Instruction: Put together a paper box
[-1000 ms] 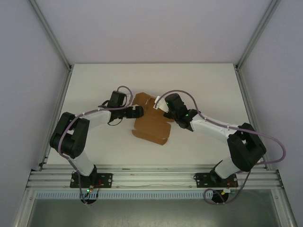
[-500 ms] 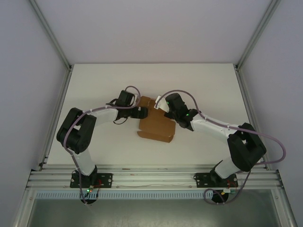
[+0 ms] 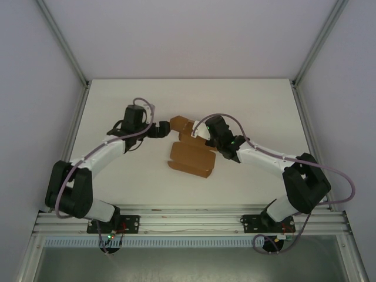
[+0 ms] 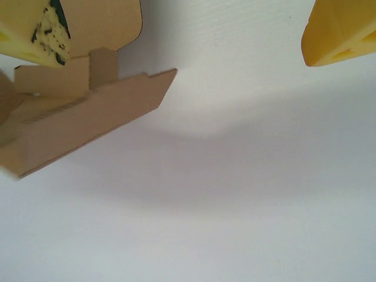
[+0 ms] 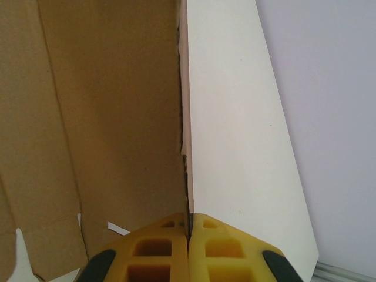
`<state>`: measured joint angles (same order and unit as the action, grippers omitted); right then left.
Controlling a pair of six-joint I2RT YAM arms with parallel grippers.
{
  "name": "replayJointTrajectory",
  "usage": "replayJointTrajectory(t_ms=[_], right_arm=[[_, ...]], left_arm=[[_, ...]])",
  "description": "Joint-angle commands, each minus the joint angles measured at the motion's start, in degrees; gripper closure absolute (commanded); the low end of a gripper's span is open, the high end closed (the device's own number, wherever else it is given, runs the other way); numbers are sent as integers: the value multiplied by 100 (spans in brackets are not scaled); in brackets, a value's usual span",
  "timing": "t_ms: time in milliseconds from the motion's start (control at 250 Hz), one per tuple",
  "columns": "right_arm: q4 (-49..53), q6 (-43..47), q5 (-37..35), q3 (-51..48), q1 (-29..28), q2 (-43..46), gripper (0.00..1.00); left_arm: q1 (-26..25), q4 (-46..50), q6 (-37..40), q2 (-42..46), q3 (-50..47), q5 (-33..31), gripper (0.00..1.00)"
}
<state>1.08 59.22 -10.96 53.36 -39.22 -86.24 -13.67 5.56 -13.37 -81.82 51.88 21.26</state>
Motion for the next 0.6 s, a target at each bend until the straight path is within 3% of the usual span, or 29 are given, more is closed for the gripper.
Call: replayJointTrajectory(t_ms=[0, 80, 180, 284, 420, 596], right_arm=[[-30, 214, -226, 47, -12, 46, 99], [-114, 311, -151, 29, -16, 50, 99], [-271, 581, 90, -55, -21, 111, 99], [-490, 938, 194, -135, -34, 113, 99], [-952, 1382, -295, -116, -118, -148, 100], [-1275, 1722, -910, -28, -210, -546, 100]], left_arm=[[215, -26, 141, 210, -116, 266, 0], [304, -43, 15, 17, 84, -317, 0], [553, 88, -242, -590, 617, -398, 0], [637, -33, -254, -1253, 1115, -148, 0], [530, -557, 96, -1748, 1316, 978, 3], [118, -802, 524, -1918, 1202, 1116, 14]])
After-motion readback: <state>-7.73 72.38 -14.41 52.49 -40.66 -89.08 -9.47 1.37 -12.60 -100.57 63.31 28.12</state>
